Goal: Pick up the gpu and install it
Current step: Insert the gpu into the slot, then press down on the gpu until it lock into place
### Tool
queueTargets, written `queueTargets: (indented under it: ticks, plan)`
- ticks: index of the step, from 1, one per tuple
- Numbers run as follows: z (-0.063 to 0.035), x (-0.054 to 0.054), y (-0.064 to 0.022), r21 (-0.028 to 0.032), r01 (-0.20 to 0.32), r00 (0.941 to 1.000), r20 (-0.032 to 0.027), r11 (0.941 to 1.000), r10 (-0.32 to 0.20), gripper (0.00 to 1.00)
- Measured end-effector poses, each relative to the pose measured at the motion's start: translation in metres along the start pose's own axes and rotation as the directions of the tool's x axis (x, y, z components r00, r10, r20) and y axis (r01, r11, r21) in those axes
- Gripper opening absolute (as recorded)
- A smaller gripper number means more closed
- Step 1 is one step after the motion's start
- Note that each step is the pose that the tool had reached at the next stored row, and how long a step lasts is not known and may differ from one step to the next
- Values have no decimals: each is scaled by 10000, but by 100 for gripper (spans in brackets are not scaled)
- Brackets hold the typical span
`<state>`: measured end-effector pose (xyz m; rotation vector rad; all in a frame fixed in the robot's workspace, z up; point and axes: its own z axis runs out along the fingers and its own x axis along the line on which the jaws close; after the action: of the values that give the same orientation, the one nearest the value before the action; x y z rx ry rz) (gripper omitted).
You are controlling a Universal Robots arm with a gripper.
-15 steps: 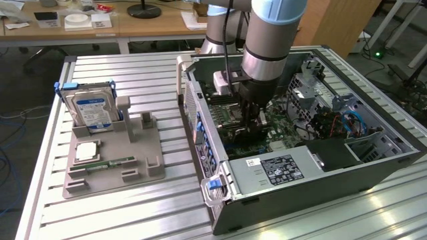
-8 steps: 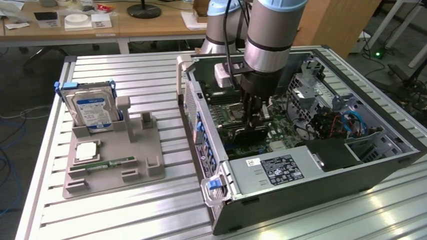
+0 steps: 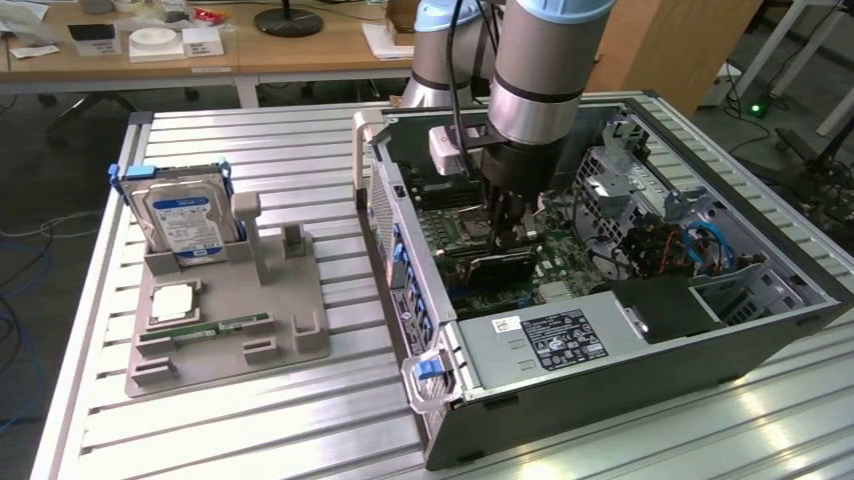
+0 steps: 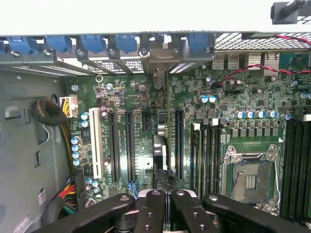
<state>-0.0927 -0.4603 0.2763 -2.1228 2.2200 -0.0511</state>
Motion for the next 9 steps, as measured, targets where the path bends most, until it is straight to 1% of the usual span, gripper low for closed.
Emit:
queueTargets:
  ticks: [9]
  plan:
    - [0, 0, 0, 1, -1, 10000, 0, 10000, 1, 10]
